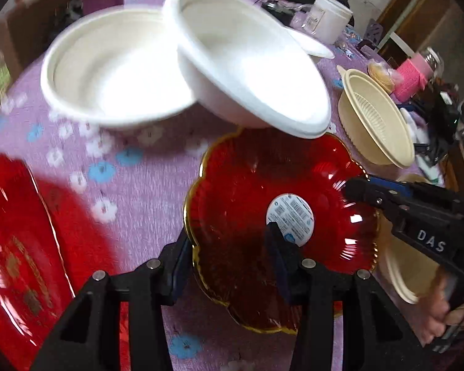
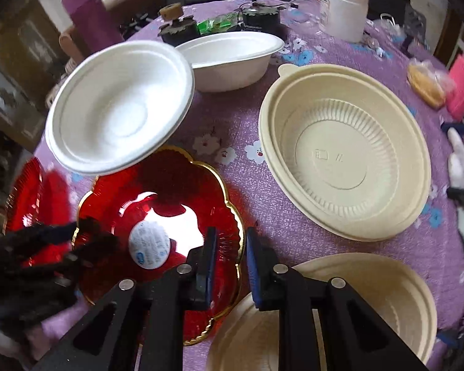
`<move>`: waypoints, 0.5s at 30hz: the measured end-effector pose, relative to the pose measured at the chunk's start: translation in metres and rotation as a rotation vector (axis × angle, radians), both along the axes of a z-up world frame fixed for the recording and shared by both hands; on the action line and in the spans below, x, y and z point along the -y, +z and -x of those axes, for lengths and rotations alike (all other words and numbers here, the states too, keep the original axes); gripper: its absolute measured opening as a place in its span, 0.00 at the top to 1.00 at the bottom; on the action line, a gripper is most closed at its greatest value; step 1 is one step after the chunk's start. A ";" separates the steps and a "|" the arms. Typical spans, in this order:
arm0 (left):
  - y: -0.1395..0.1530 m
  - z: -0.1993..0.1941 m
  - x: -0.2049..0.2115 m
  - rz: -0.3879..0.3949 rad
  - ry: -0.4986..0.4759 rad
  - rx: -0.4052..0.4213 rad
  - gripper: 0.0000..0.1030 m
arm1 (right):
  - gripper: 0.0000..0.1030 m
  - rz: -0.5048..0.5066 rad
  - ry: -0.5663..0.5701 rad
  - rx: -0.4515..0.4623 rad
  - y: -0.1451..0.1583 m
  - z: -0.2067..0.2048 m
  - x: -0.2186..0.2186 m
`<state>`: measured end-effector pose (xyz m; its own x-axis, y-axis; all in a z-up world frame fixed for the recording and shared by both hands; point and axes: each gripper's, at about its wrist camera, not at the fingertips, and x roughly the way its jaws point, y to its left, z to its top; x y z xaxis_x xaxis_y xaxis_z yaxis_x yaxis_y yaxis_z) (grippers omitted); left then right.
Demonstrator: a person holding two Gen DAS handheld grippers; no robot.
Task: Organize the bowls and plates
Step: 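Grasp the red sticker plate rim with both tools and lift it, then lower the red sticker plate onto the 'THE WEDDING' plate and release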
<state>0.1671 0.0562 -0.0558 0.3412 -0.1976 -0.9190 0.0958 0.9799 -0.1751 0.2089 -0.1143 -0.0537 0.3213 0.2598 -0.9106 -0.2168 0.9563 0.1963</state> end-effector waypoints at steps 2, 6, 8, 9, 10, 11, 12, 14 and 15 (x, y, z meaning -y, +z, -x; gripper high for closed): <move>0.001 0.000 0.001 -0.017 0.010 0.001 0.66 | 0.73 -0.002 -0.016 0.000 0.001 0.000 -0.001; 0.003 0.004 -0.009 0.014 0.052 0.004 0.69 | 0.72 -0.005 -0.023 0.010 0.003 0.002 -0.005; 0.010 0.010 -0.012 0.022 0.058 0.024 0.69 | 0.73 -0.036 -0.023 0.021 0.004 0.006 -0.004; 0.014 0.013 -0.012 0.028 0.060 0.033 0.69 | 0.73 -0.044 -0.025 0.031 0.006 0.009 -0.004; 0.018 0.015 -0.013 0.033 0.060 0.041 0.69 | 0.73 -0.052 -0.030 0.040 0.009 0.012 -0.003; 0.024 0.019 -0.014 0.041 0.060 0.055 0.69 | 0.73 -0.057 -0.035 0.048 0.012 0.015 -0.002; 0.028 0.021 -0.014 0.046 0.061 0.065 0.69 | 0.73 -0.058 -0.039 0.057 0.016 0.017 -0.002; 0.038 0.029 -0.016 0.060 0.065 0.084 0.69 | 0.73 -0.058 -0.042 0.082 0.027 0.026 -0.002; 0.041 0.031 -0.017 0.067 0.068 0.089 0.69 | 0.73 -0.060 -0.043 0.089 0.030 0.029 -0.002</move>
<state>0.1359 0.0730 -0.0151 0.4359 -0.2314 -0.8697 0.0476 0.9710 -0.2344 0.1795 -0.1123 -0.0235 0.4118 0.2978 -0.8613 -0.1952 0.9520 0.2358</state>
